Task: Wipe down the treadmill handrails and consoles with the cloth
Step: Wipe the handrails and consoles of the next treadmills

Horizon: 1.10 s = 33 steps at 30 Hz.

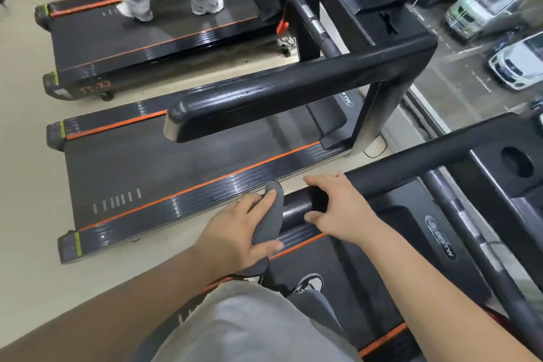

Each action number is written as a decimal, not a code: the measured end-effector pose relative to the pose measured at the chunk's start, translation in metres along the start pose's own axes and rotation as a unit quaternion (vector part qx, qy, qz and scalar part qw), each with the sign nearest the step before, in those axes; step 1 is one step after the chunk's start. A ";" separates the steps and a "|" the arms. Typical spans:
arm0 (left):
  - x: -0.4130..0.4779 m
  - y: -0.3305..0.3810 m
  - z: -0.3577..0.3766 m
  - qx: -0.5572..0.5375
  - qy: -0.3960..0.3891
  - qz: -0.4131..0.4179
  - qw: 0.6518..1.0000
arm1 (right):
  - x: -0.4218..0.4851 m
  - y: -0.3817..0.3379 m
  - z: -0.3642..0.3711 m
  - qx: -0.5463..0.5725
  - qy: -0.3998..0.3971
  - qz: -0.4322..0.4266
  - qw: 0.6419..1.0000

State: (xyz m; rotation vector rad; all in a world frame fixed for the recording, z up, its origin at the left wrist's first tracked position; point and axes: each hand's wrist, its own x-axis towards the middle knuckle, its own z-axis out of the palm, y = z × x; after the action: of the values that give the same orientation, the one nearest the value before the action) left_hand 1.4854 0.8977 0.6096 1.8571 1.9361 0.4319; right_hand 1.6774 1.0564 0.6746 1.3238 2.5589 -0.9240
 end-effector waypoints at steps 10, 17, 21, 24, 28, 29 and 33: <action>0.161 0.147 0.030 0.200 -0.028 0.072 0.977 | -0.032 0.080 -0.048 0.211 0.229 0.125 0.942; 0.159 0.126 0.038 0.161 -0.053 0.137 0.976 | -0.077 0.169 -0.083 0.158 0.299 0.142 0.930; 0.180 0.143 0.048 0.237 -0.003 0.143 0.961 | -0.101 0.215 -0.108 0.163 0.272 0.179 0.931; 0.228 0.188 0.063 0.245 -0.003 0.146 0.959 | -0.104 0.242 -0.119 0.173 0.217 0.234 0.932; 0.295 0.243 0.085 0.268 0.013 0.156 0.951 | -0.106 0.267 -0.126 0.228 0.157 0.260 0.925; 0.306 0.249 0.088 0.254 0.007 0.156 0.955 | -0.108 0.274 -0.127 0.248 0.146 0.265 0.920; 0.298 0.257 0.079 0.045 -0.011 0.115 0.992 | -0.130 0.295 -0.130 0.305 0.094 0.281 0.905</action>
State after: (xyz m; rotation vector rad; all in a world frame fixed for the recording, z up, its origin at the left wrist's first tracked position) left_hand 1.7414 1.2048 0.6438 2.1453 1.7602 0.3960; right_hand 2.0070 1.1663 0.6896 2.2390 1.8284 -1.5725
